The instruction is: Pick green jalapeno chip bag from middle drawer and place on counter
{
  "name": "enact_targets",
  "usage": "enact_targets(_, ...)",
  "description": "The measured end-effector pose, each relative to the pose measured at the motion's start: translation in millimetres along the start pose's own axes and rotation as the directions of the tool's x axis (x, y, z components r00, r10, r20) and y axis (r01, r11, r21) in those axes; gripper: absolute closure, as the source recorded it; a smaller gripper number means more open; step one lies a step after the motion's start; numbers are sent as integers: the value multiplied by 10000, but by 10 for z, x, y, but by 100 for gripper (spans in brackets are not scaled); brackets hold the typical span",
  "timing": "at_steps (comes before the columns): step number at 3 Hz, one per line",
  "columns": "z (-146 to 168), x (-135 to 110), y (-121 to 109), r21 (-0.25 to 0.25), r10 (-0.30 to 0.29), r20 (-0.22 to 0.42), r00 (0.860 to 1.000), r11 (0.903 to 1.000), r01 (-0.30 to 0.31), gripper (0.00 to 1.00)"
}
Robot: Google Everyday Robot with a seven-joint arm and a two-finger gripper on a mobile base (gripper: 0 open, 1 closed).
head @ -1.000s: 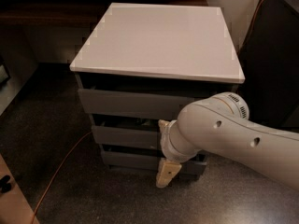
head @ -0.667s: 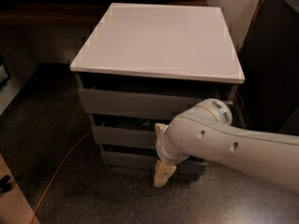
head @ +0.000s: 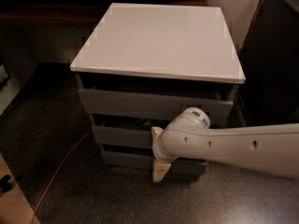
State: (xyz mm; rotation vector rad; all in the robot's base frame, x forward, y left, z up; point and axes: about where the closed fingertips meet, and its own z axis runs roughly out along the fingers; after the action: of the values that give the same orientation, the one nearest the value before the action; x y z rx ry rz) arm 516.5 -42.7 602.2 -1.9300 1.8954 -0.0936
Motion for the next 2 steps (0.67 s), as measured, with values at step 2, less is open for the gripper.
enact_targets(2, 1019, 356, -392, -191, 257, 939, 9952, 9995, -240, 0)
